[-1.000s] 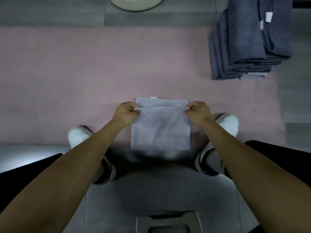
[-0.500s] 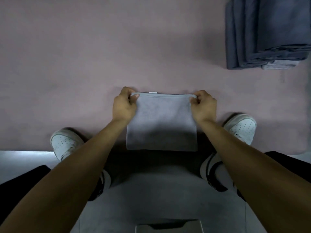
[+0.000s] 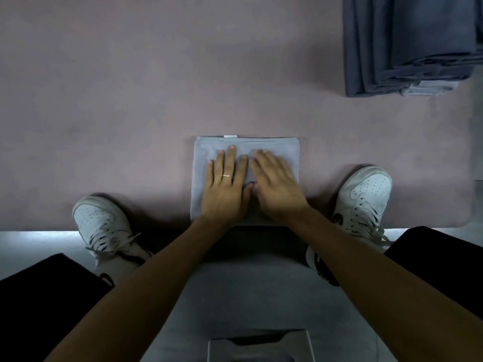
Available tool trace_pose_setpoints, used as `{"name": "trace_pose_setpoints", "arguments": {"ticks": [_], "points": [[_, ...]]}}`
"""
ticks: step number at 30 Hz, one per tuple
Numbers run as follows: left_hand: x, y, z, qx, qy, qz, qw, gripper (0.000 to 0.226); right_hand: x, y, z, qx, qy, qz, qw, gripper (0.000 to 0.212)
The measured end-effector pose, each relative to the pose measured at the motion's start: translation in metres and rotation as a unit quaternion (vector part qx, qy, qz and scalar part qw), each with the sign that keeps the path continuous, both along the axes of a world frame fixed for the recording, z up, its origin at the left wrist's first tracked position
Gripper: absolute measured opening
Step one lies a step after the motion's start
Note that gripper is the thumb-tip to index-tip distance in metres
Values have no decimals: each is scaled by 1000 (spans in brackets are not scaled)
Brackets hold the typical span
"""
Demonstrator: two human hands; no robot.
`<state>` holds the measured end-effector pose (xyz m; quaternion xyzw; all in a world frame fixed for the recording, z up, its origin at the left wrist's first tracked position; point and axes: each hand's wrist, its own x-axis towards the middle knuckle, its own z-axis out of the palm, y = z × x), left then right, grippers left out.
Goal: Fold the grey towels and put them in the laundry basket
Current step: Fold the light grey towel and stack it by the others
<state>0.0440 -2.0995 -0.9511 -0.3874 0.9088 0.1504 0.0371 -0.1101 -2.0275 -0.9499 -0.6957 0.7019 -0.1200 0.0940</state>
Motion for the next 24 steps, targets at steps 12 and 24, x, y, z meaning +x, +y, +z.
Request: {"name": "trace_pose_setpoints", "arguments": {"ticks": [12, 24], "points": [[31, -30, -13, 5, -43, 3, 999, 74, -7, 14, -7, 80, 27, -81, 993, 73], [36, -23, -3, -51, -33, -72, 996, 72, -4, 9, -5, 117, 34, -33, 992, 70]]}}
